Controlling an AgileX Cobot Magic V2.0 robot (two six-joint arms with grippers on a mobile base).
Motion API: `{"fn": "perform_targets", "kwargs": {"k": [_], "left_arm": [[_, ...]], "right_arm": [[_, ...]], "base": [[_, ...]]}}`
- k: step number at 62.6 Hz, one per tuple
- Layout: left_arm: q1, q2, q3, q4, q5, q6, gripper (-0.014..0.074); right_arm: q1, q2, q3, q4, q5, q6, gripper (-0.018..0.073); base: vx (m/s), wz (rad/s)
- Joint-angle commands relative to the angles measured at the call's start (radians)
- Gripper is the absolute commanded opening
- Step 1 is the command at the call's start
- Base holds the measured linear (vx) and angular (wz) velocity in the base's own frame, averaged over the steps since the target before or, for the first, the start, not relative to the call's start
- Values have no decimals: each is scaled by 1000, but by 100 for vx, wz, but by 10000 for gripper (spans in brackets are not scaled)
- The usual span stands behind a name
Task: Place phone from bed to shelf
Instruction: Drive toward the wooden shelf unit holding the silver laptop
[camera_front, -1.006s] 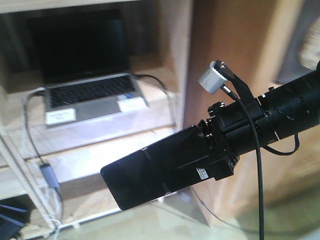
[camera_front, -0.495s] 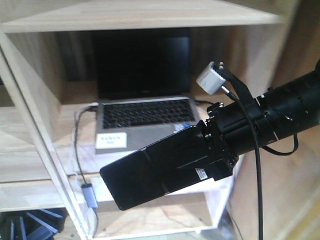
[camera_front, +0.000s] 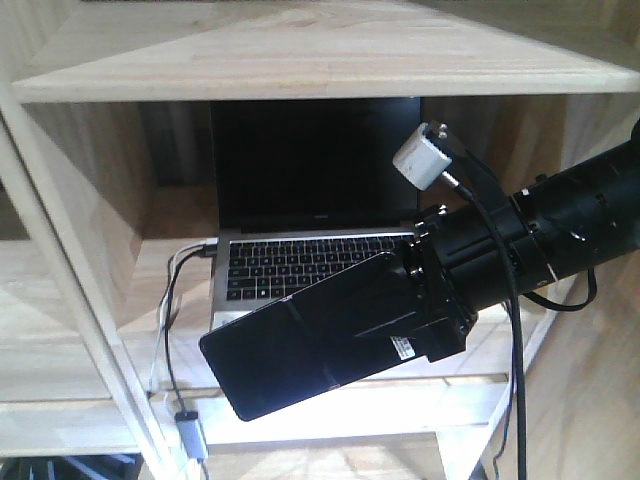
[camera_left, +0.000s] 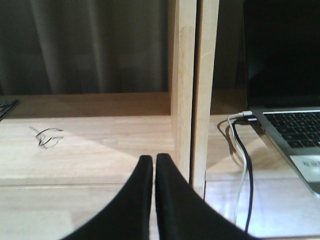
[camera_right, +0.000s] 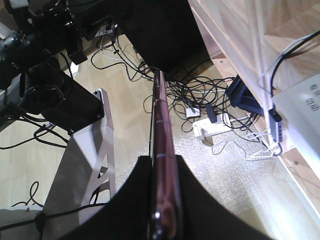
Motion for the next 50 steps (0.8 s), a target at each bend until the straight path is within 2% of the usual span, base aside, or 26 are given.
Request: {"fn": "perform_targets", "kwargs": {"k": [1,50], "left_arm": [[0,-8,7,-9,-70,0,1],[0,-8,7,-9,-70,0,1]], "right_arm": [[0,-34,-27,78,75,-6,-2],[0,-34,-27,78,75,-6,-2]], "base": [[13,-1],[6,1]]}}
